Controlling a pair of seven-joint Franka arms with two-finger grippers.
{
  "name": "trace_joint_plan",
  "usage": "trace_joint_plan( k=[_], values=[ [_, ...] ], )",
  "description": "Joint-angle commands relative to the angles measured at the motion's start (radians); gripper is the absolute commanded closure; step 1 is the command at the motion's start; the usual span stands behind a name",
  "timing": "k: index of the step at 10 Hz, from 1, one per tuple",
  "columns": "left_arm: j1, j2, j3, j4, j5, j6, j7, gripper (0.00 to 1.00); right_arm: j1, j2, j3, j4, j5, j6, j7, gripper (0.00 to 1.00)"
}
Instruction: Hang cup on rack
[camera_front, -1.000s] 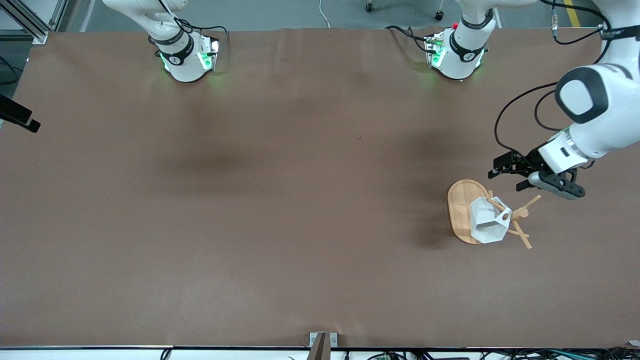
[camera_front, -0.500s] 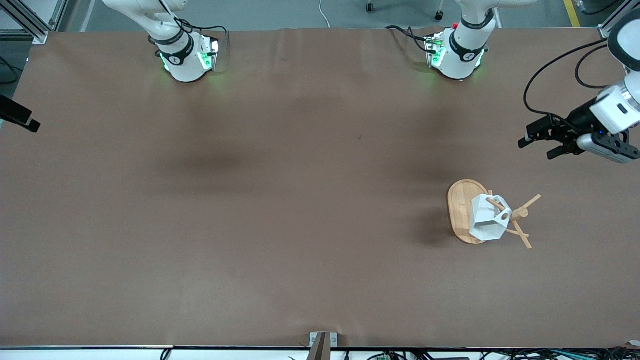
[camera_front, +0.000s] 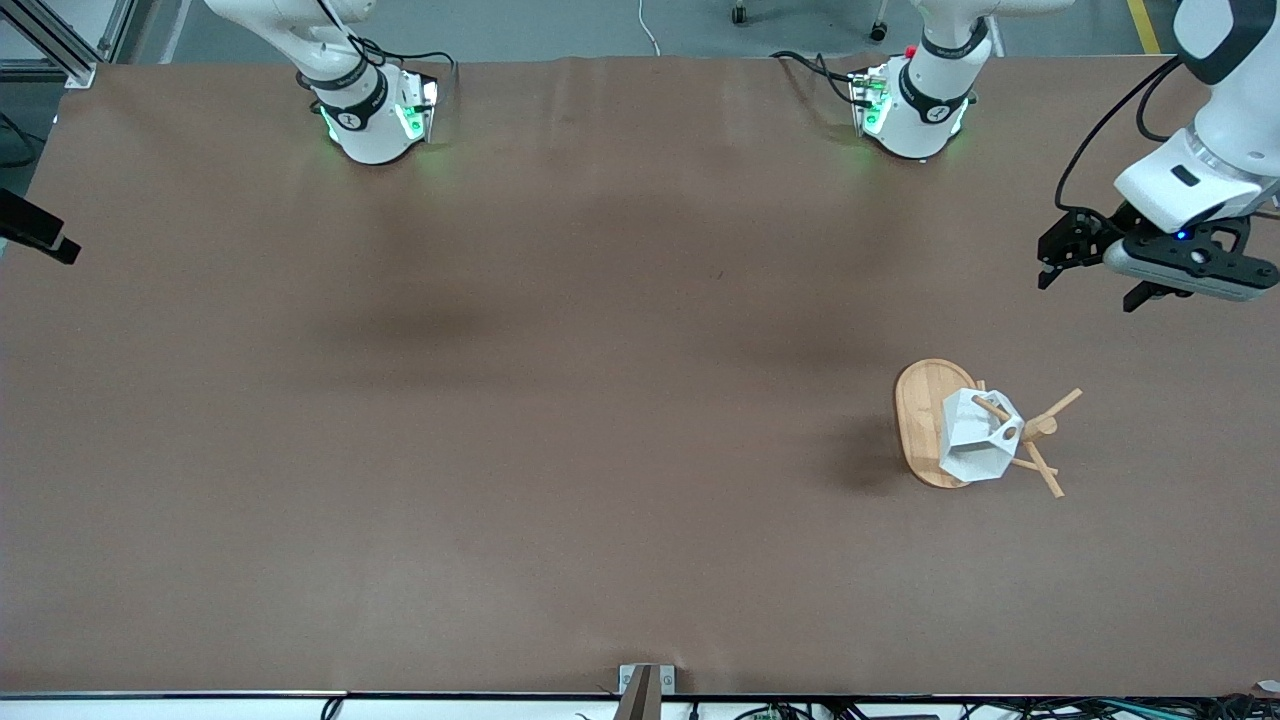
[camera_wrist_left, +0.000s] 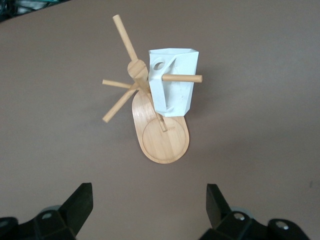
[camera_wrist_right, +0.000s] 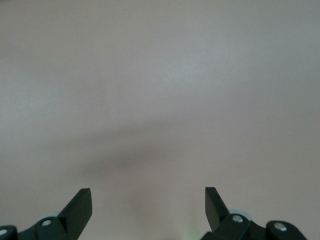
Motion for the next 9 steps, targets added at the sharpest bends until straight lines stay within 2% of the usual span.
trace_joint_plan(
  k=[1, 2, 3, 4, 6, 8, 9],
  values=[
    [0.002, 0.068, -0.059, 0.172, 0.022, -0.192, -0.148, 0.00, -0.024, -0.014, 0.007, -0.010, -0.013, -0.001, -0.015, 0.00],
    [0.003, 0.085, -0.066, 0.248, 0.016, -0.313, -0.148, 0.00, -0.032, -0.014, 0.008, -0.010, -0.010, -0.001, -0.015, 0.00],
    [0.003, 0.072, -0.067, 0.272, 0.016, -0.430, -0.178, 0.00, -0.033, -0.014, 0.010, -0.010, -0.010, -0.001, -0.015, 0.00],
    [0.003, 0.054, -0.073, 0.275, 0.016, -0.451, -0.214, 0.00, -0.038, -0.014, 0.011, -0.010, -0.010, -0.001, -0.015, 0.00],
    [0.009, 0.094, -0.083, 0.332, -0.002, -0.448, -0.216, 0.00, -0.044, -0.014, 0.014, -0.010, -0.008, -0.001, -0.015, 0.00],
    [0.008, 0.220, -0.078, 0.526, -0.004, -0.460, -0.217, 0.00, -0.039, -0.014, 0.014, -0.010, -0.008, 0.000, -0.015, 0.00],
    [0.008, 0.239, -0.078, 0.542, 0.005, -0.459, -0.217, 0.00, -0.038, -0.014, 0.014, -0.010, -0.010, -0.001, -0.015, 0.00]
  ],
)
